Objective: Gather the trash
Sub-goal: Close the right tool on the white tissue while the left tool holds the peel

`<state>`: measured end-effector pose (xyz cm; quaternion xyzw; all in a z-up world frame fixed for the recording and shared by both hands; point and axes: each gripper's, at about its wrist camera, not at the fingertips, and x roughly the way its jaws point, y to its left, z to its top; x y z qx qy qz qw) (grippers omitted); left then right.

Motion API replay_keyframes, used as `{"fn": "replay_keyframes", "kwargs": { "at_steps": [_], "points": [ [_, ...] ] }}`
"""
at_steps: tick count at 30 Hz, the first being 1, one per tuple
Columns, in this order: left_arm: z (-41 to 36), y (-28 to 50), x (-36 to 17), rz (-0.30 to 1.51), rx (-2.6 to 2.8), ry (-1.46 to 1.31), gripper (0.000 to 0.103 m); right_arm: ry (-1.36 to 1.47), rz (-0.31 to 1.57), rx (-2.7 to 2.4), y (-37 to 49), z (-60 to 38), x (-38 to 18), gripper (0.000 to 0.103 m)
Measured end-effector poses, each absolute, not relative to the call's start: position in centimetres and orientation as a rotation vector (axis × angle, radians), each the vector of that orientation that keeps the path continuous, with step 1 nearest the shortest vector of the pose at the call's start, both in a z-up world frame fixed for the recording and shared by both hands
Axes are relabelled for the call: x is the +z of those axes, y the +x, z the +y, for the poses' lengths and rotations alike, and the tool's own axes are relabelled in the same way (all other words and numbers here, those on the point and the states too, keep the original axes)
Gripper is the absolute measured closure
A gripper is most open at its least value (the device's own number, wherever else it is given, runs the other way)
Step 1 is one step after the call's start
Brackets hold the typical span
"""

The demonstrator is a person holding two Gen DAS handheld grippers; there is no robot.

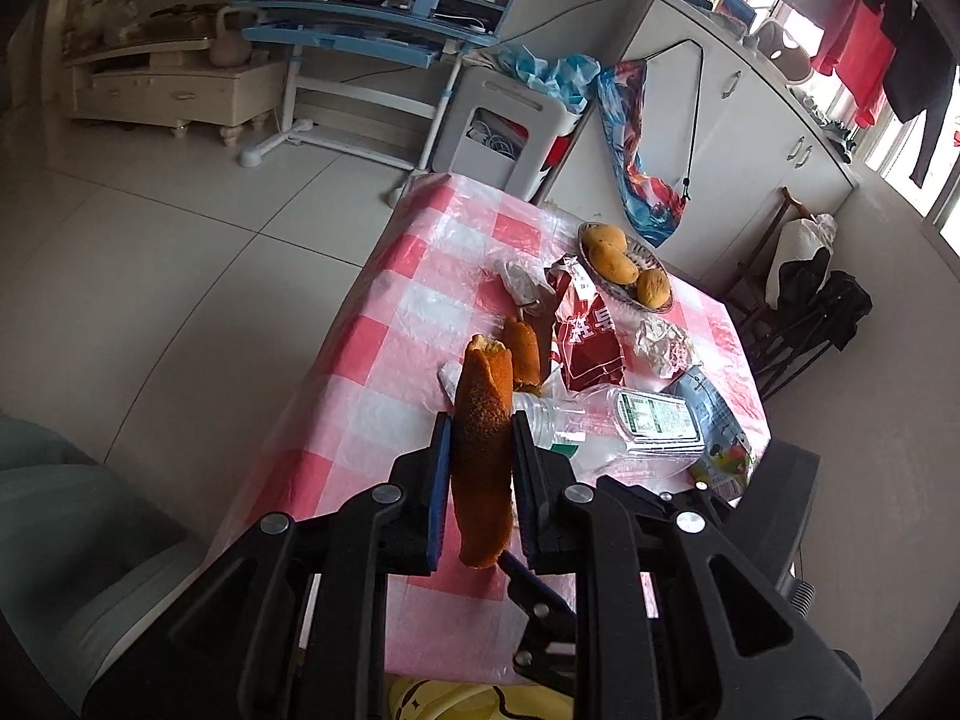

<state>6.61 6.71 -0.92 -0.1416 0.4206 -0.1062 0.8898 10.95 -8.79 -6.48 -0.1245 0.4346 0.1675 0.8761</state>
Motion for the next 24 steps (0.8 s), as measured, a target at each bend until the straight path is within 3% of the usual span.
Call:
{"fn": "replay_keyframes", "kwargs": {
  "at_steps": [6, 7, 9, 14, 16, 24],
  "points": [
    [6.8, 6.6, -0.5, 0.864, -0.235, -0.311, 0.085, -0.221, 0.93, 0.339, 13.0, -9.4, -6.7, 0.027],
    [6.8, 6.6, -0.4, 0.861, -0.236, -0.311, 0.085, -0.213, 0.934, 0.342, 13.2, -9.4, -6.7, 0.031],
    [7.0, 6.6, -0.3, 0.857, -0.237, -0.314, 0.085, -0.186, 0.95, 0.365, 13.6, -9.6, -6.7, 0.041],
    [7.4, 6.6, -0.3, 0.861, -0.227, -0.325, 0.085, -0.185, 0.998, 0.402, 14.0, -9.5, -6.2, 0.085],
    [7.4, 6.6, -0.4, 0.866, -0.225, -0.326, 0.085, -0.201, 1.013, 0.428, 13.7, -9.6, -5.7, 0.092],
    [6.9, 6.5, -0.8, 0.882, -0.221, -0.295, 0.085, -0.264, 1.043, 0.523, 8.2, -11.1, -4.0, 0.095]
  ]
}}
